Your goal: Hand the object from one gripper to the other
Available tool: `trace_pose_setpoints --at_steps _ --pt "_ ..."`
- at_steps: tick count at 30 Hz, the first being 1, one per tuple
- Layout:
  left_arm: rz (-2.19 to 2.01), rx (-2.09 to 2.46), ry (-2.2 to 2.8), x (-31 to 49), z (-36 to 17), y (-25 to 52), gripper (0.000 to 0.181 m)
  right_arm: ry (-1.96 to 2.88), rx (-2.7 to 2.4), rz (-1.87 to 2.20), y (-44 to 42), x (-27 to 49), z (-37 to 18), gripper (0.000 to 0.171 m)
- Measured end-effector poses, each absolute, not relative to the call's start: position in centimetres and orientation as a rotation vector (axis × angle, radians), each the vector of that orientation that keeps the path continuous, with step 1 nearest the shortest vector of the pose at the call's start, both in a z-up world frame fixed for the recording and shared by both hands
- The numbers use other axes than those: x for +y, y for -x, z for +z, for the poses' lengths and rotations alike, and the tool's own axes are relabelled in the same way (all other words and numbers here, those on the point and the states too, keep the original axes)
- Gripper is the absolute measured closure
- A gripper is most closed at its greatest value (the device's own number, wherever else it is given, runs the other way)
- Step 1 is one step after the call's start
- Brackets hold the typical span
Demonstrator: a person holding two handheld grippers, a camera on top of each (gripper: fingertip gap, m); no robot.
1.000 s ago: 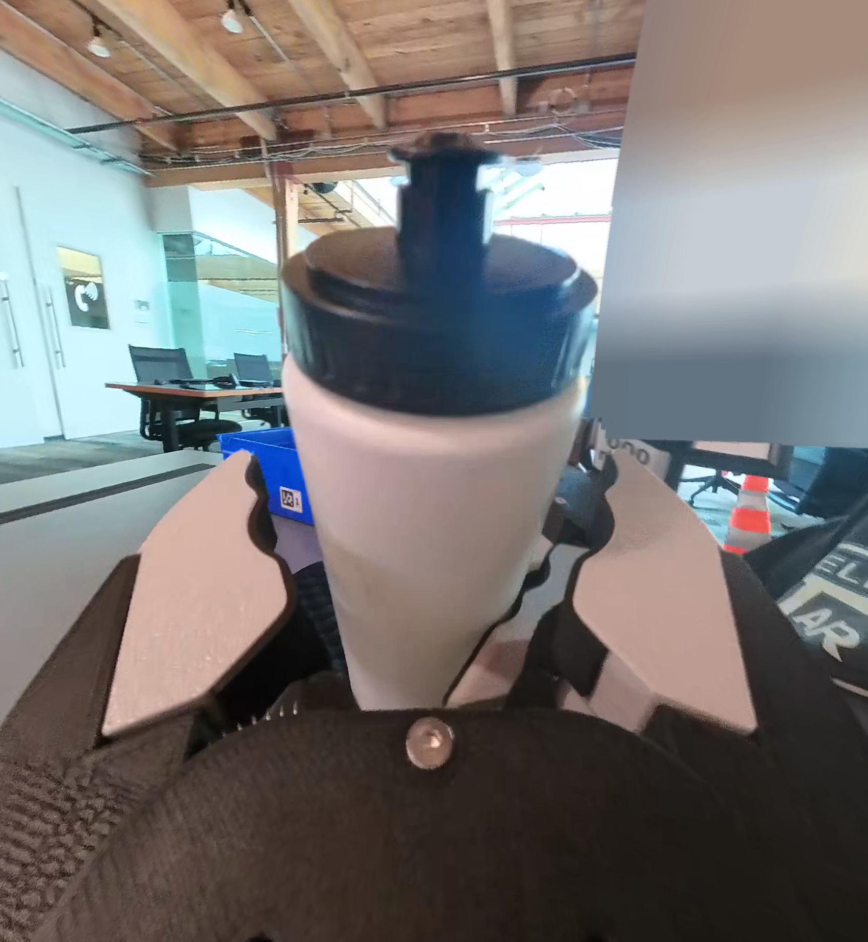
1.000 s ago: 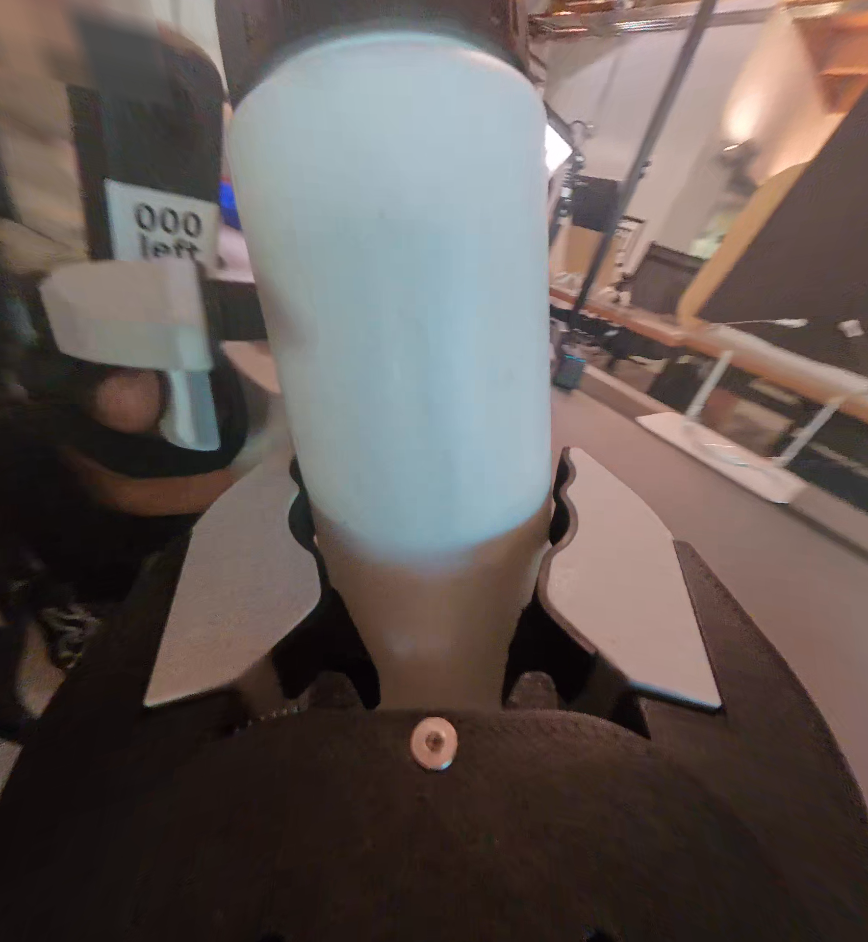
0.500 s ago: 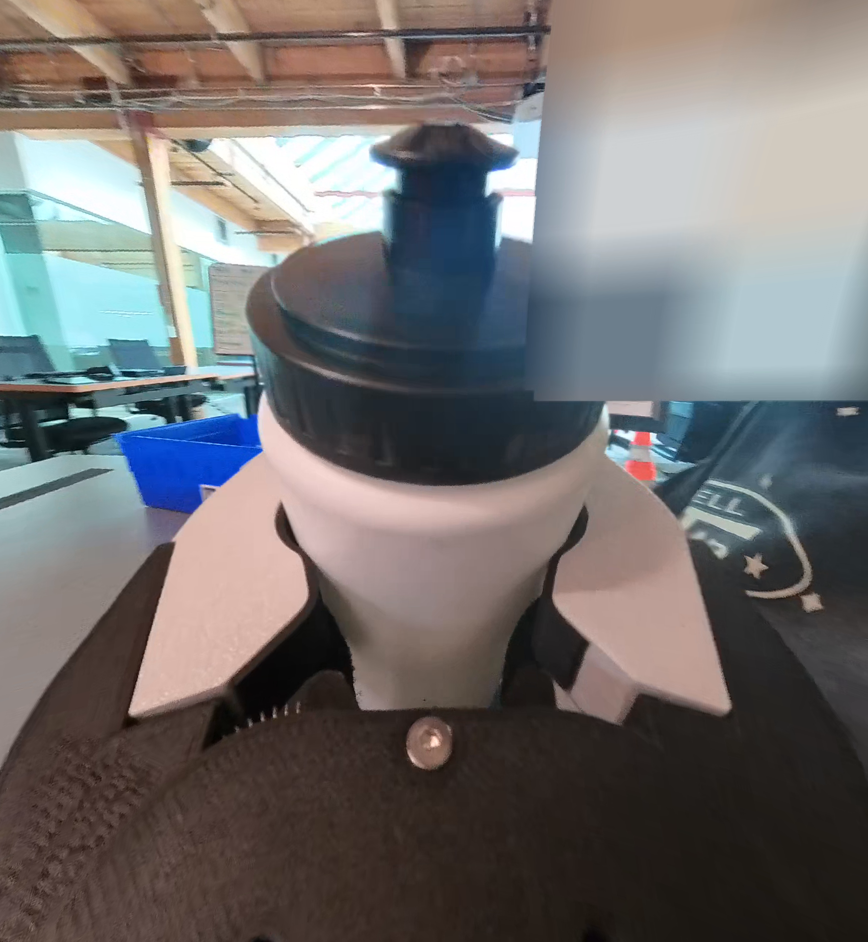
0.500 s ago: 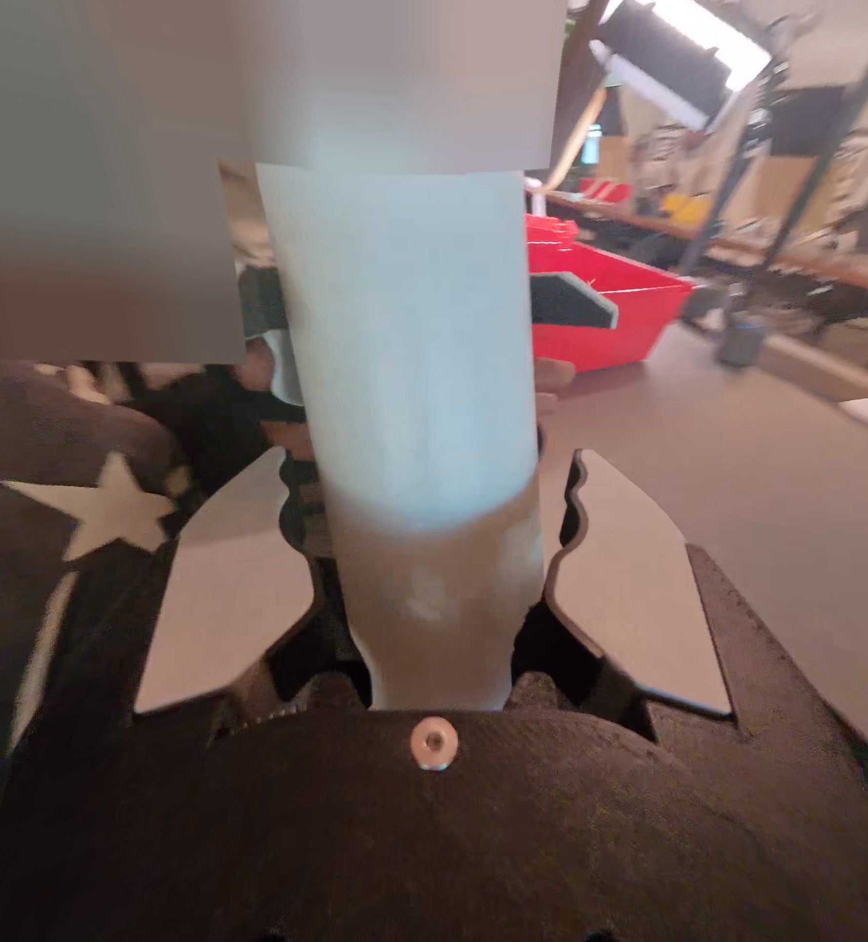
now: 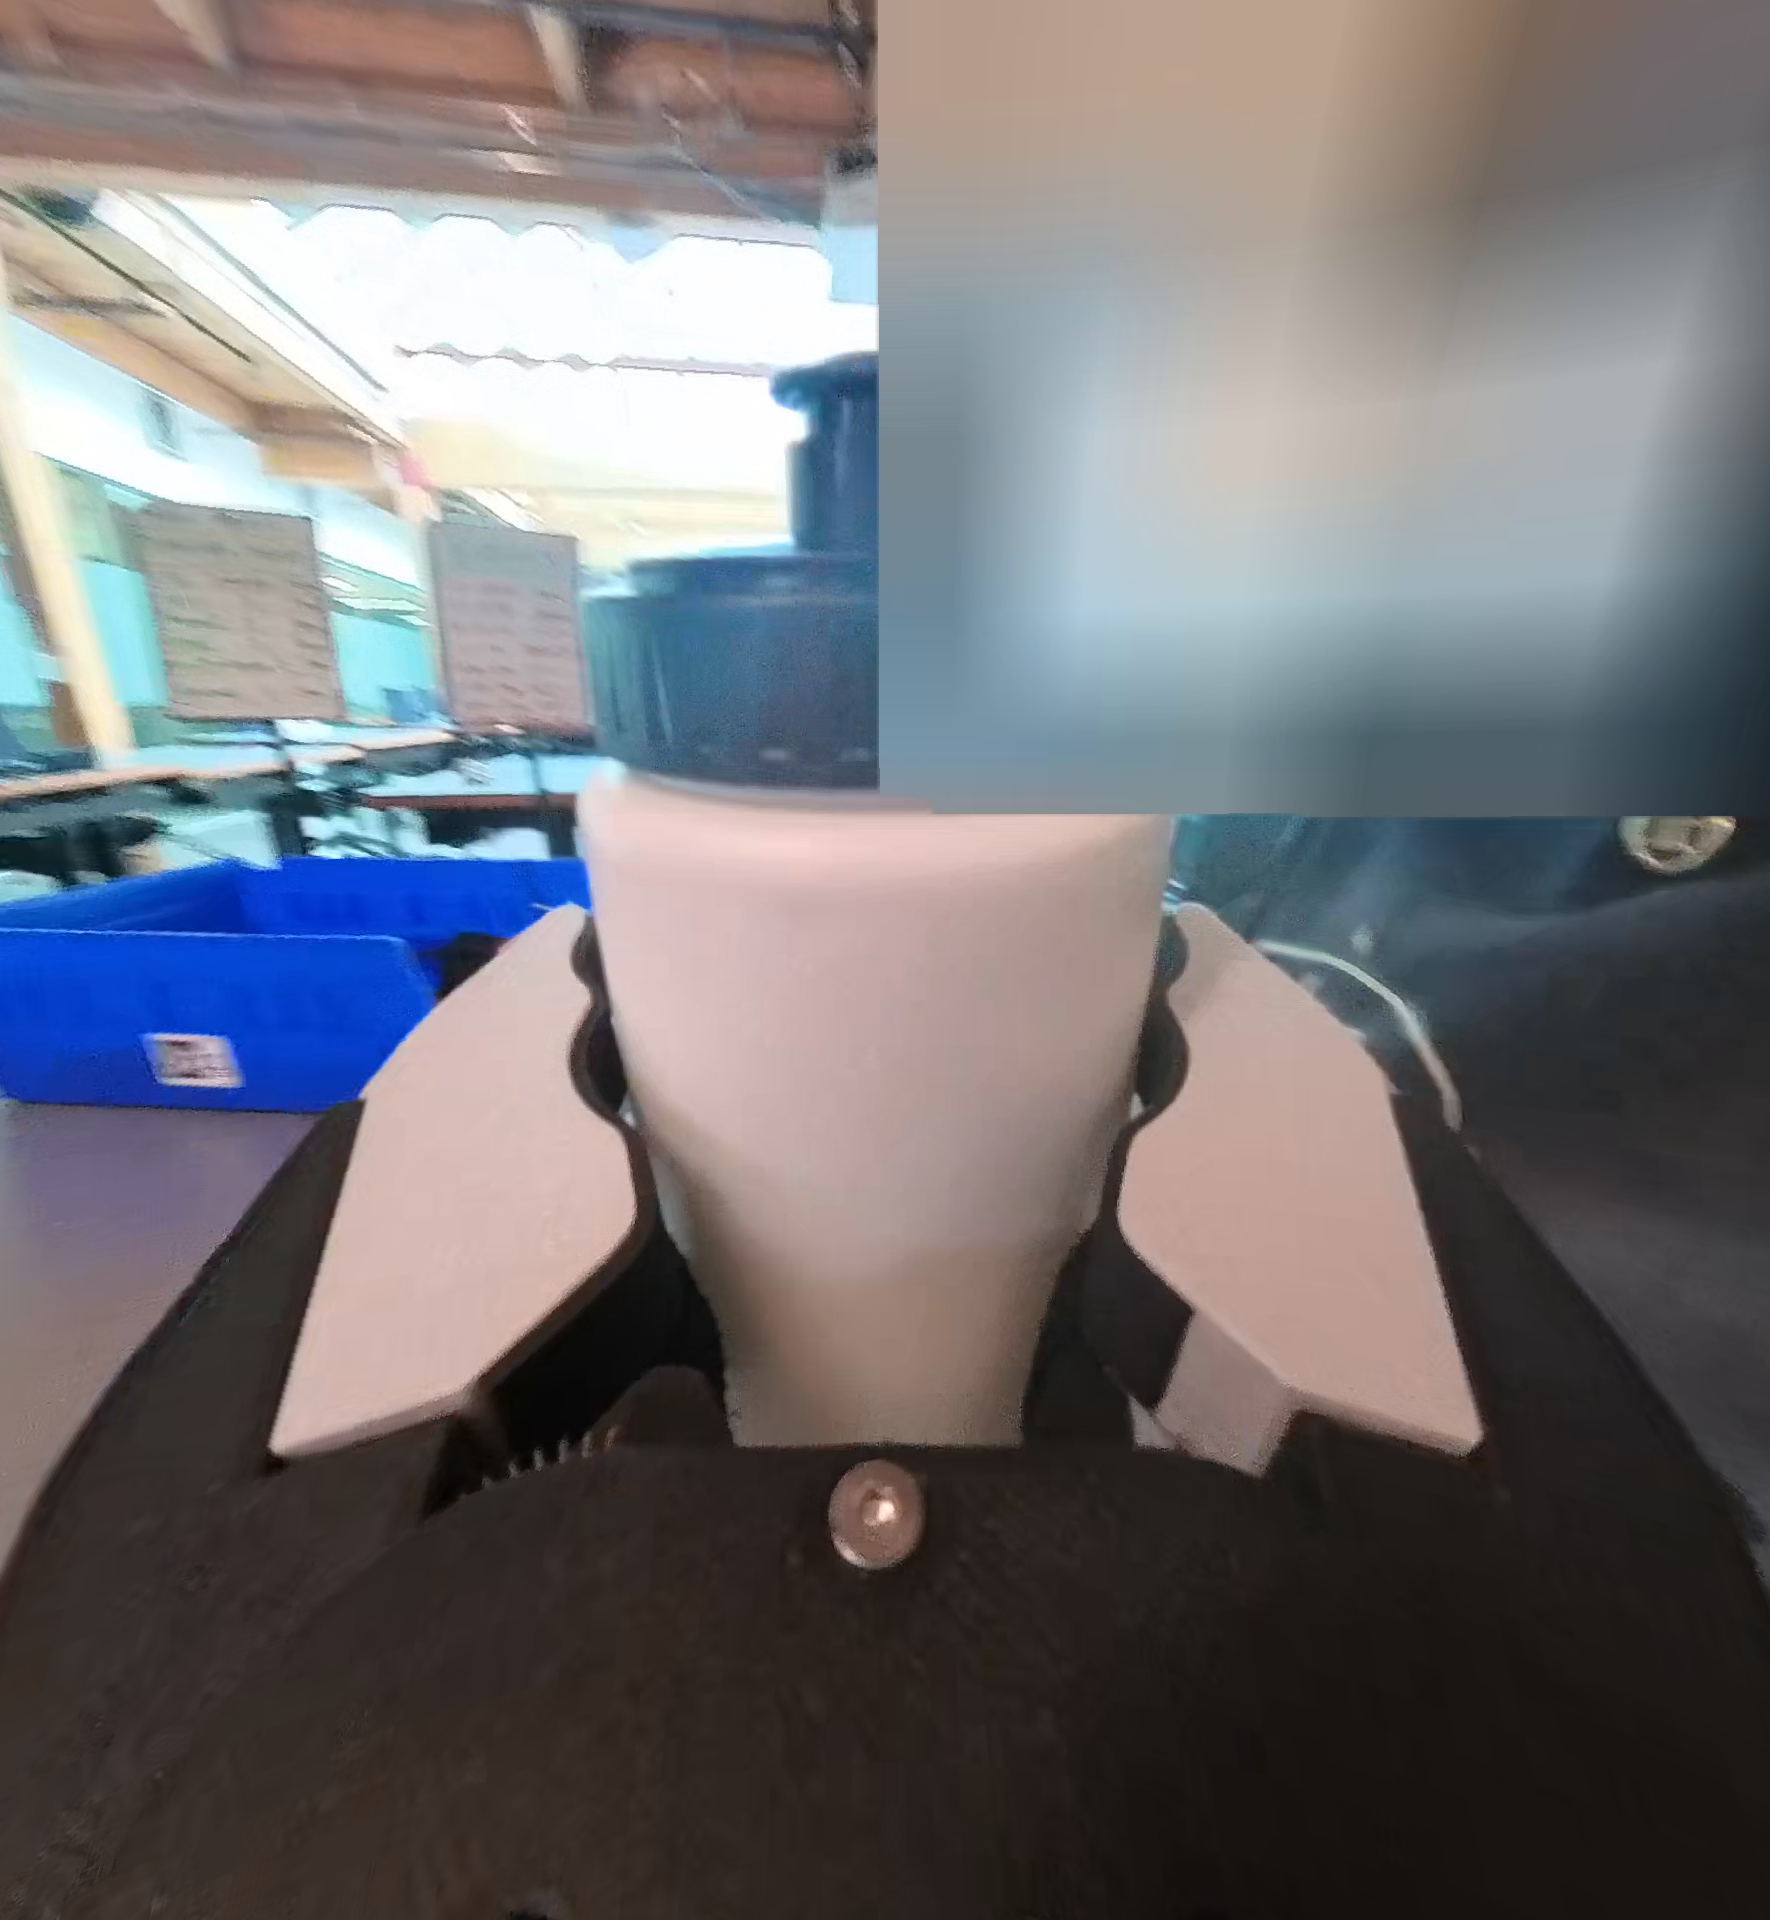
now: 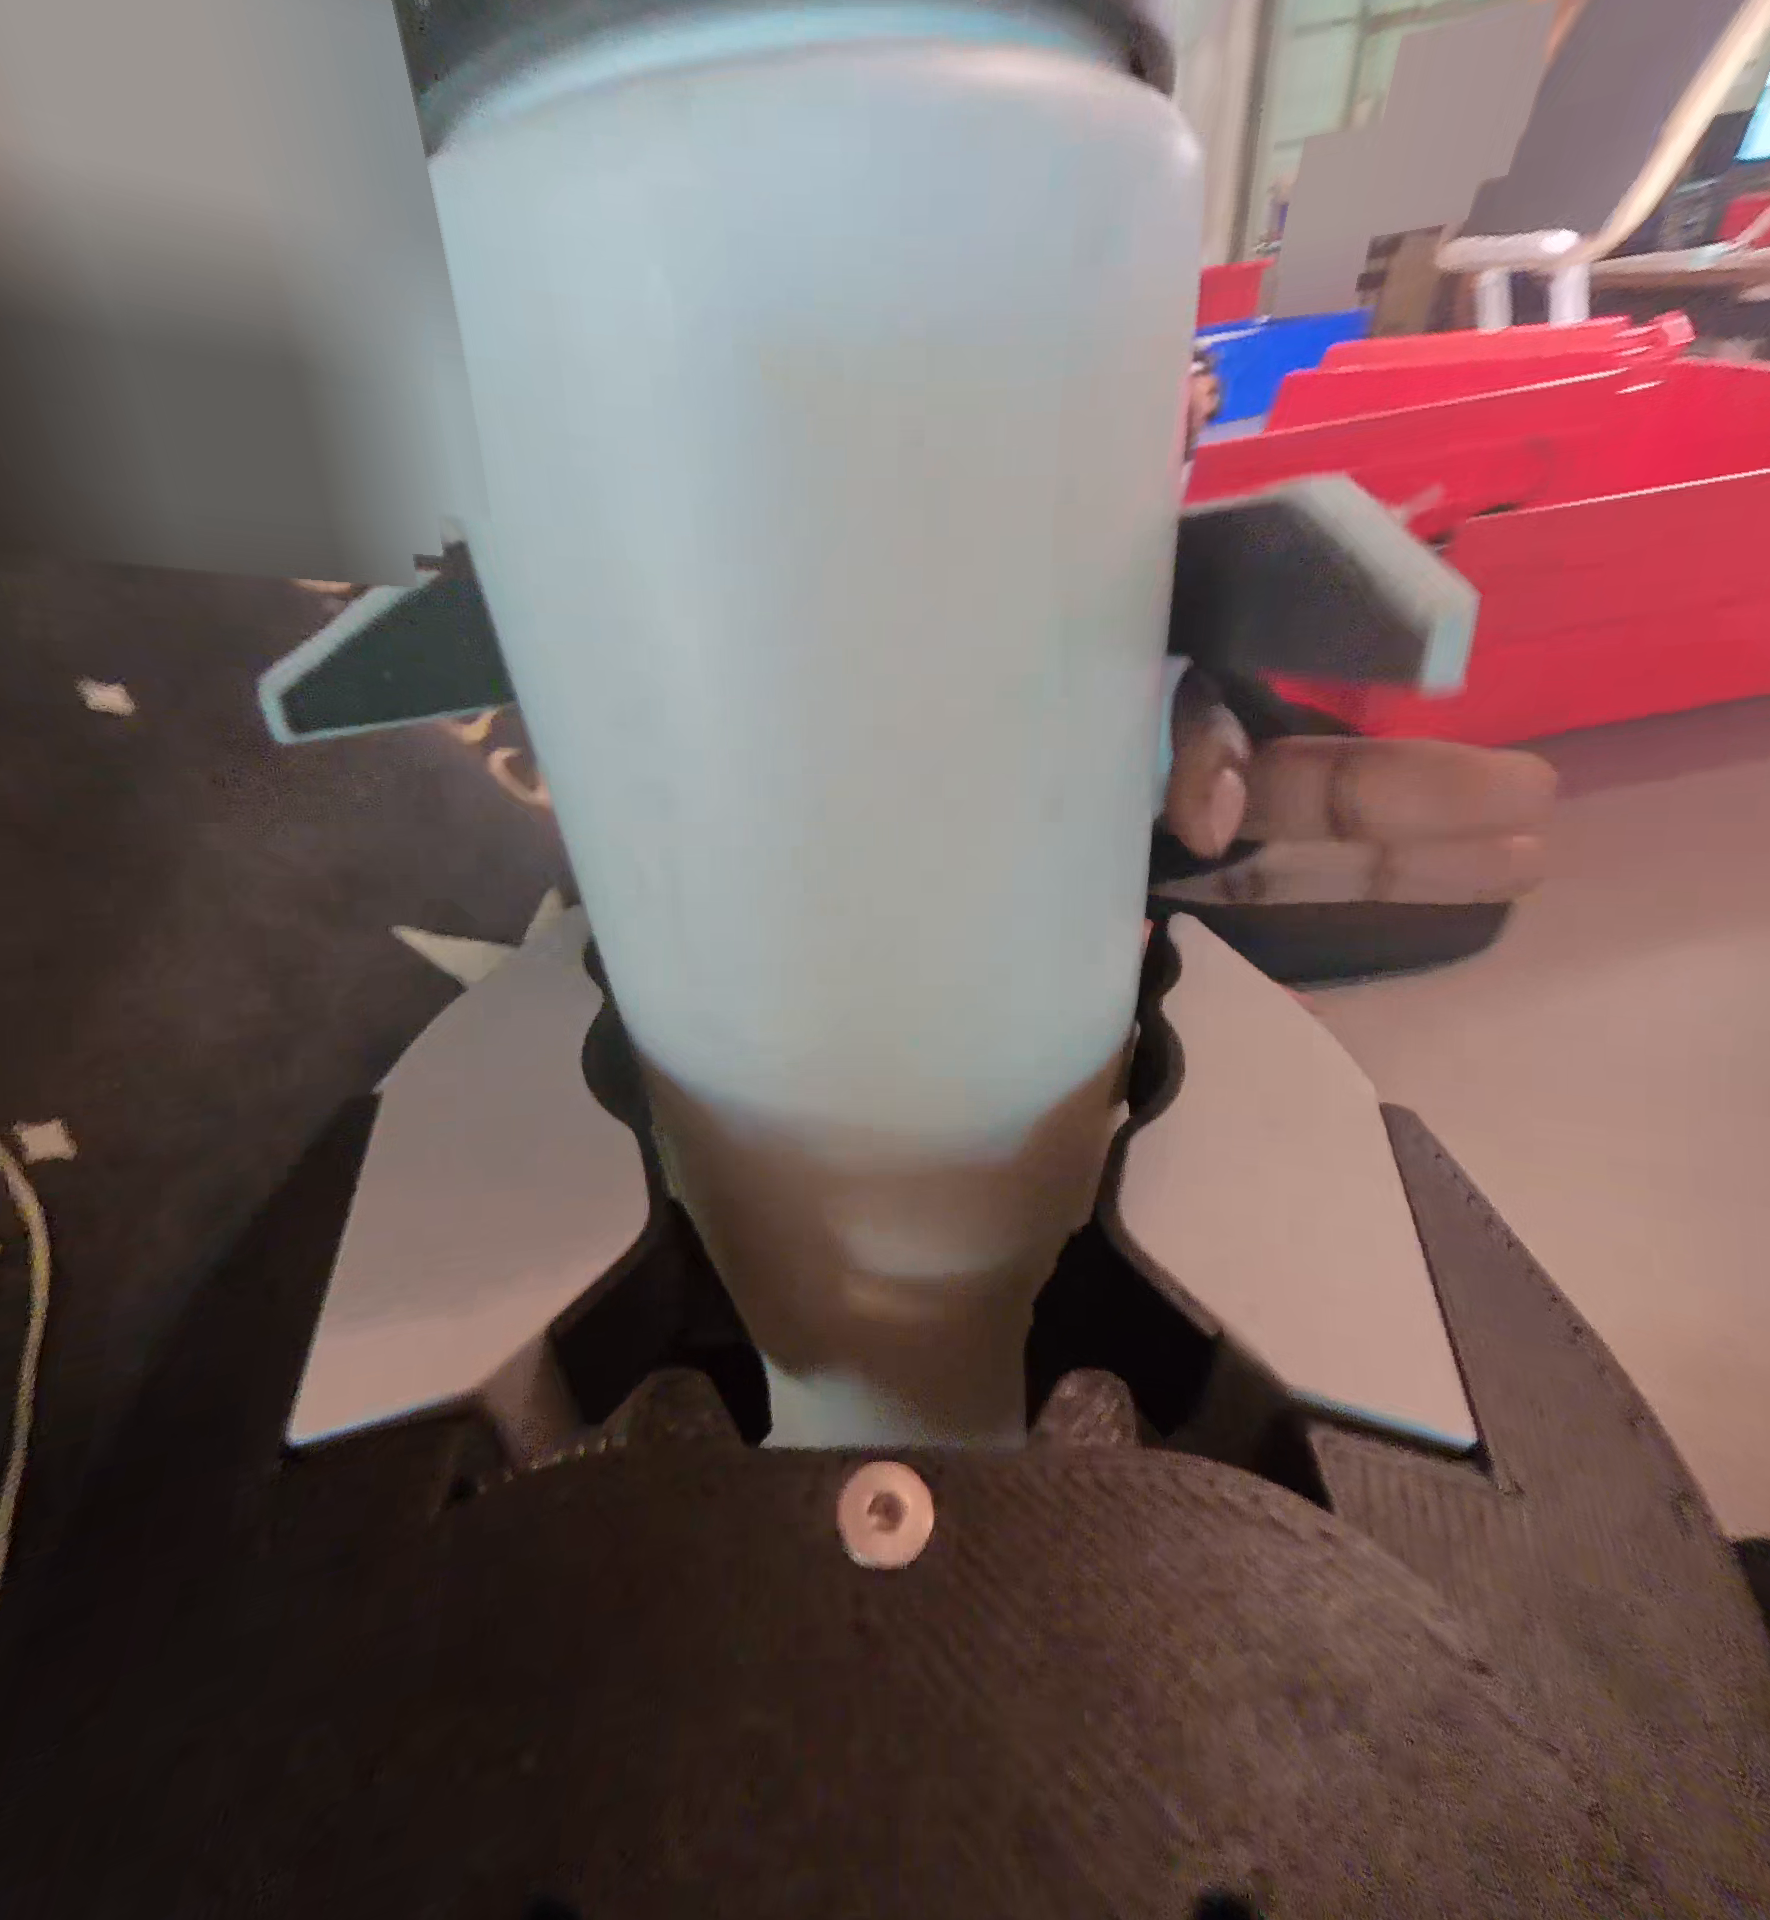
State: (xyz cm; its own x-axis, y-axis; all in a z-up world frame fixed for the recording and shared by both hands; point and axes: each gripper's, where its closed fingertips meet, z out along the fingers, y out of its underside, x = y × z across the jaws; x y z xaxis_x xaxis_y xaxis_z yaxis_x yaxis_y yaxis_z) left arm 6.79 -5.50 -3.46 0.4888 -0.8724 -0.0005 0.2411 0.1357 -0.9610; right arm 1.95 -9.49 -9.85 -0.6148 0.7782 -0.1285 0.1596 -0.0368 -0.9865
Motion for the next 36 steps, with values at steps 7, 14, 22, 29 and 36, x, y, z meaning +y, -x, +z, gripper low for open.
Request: trace_pose_setpoints --at_steps 7,14,22,29,36 --pt "-0.657 0.370 1.160 -2.4 -2.3 -3.3 0.059 1.083 -1.385 1.271 -0.2 -3.3 -8.2 0.076" --pt "-0.570 0.323 1.269 -0.8 -4.0 -3.8 0.079 1.076 -1.339 0.875 0.5 -2.1 -9.0 0.076" --pt "-0.700 0.522 1.268 -3.1 -3.8 -4.0 0.080 0.921 -1.601 1.288 -1.0 -6.5 -8.6 0.066" --pt "-0.961 0.679 1.232 -5.6 -4.0 -6.2 0.080 0.894 -1.723 1.633 -2.6 -8.3 -9.1 0.057" --pt "-0.983 0.677 1.233 -5.3 -4.4 -7.3 0.081 0.968 -1.775 1.664 -1.6 -9.6 -10.5 0.071"
